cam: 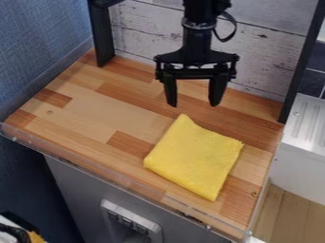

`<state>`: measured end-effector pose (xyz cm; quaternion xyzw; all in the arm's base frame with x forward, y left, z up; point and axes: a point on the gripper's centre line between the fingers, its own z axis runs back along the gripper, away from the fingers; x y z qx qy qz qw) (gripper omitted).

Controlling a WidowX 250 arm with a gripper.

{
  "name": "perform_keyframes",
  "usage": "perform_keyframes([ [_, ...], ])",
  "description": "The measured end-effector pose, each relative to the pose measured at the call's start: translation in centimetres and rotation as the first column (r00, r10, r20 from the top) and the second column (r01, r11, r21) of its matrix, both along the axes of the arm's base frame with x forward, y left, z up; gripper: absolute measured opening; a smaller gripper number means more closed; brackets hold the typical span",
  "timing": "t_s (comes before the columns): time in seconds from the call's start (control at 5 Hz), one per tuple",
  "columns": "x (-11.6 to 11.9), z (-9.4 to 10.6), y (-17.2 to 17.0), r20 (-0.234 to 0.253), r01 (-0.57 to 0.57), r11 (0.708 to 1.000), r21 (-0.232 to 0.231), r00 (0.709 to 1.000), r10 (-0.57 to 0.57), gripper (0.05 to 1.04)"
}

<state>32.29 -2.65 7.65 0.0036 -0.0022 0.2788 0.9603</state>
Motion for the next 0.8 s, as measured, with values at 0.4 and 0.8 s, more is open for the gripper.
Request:
perform_keyframes([
  [0.4, -0.1, 0.0, -1.5, 0.042, -0.236, 0.972, 0.010, 0.971, 0.235, 0.999],
  [0.8, -0.9, -0.3, -2.5, 0.026, -0.358, 0.933, 0.030, 0.934, 0.357, 0.998],
])
